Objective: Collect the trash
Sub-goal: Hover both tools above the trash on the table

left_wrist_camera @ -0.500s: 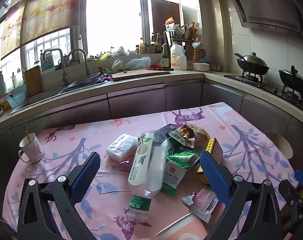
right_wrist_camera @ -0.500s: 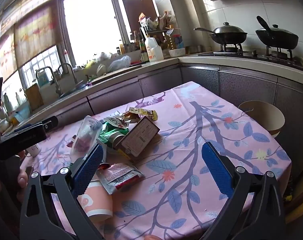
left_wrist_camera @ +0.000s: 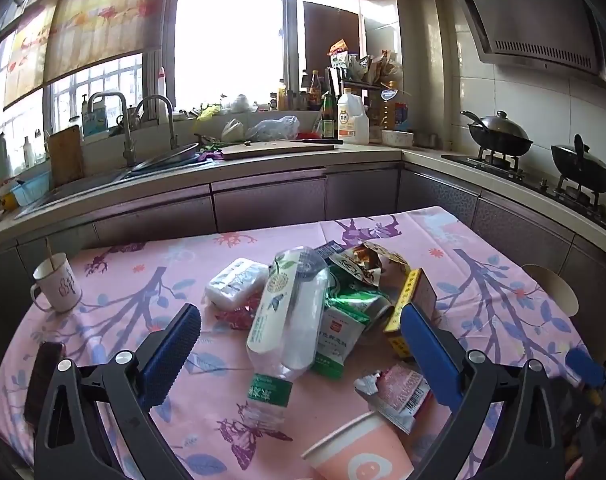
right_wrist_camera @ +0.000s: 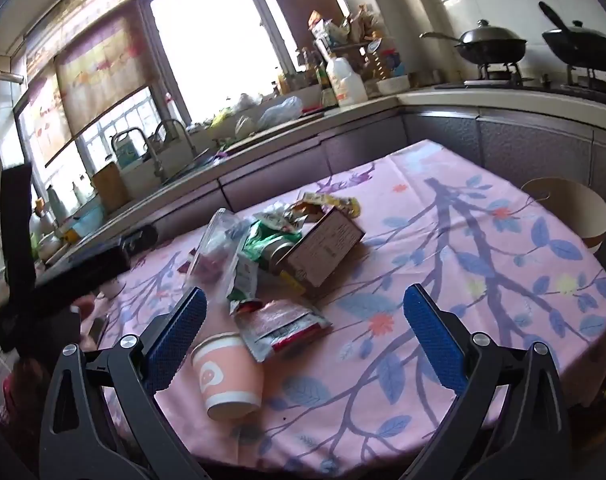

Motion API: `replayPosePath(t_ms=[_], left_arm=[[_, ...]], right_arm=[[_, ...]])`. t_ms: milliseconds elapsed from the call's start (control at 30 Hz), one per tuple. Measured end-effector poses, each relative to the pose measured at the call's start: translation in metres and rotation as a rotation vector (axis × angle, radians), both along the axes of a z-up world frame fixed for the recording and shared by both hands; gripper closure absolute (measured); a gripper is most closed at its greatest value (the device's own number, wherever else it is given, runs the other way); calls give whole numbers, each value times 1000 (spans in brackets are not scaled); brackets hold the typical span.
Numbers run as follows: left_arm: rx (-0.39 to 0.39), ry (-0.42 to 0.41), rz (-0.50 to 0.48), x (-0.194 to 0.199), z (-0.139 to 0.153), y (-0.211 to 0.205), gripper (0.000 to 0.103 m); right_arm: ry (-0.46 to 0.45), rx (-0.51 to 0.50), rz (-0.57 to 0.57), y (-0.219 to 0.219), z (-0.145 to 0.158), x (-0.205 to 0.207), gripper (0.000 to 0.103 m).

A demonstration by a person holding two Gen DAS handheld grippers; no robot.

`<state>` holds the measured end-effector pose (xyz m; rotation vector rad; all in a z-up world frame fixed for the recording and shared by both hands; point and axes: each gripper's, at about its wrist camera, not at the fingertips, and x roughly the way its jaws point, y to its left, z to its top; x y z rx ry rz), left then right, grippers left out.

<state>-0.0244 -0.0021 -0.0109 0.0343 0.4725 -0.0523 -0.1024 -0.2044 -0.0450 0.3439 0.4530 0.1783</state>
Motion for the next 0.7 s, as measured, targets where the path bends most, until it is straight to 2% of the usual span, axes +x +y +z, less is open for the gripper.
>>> replayPosePath(t_ms=[100,267,400,533,700], left_arm=[[-4,29,-12,-6,-9,0,4],[9,65,-14,-13,-19,0,4],[-1,92,0,-17,-27,4,4],[-17,122,-45,-17,-32,4,4],[-12,138,-10,-7,-31,10,4]], right_arm=[[19,4,6,-6,-2,8,6],[-5,-25,-14,-5,1,7,7],[-9,-45,-25,-2,2,7,14],[-21,-55,-23,0,3,6,15],[-26,-61,-17,2,4,5,17]])
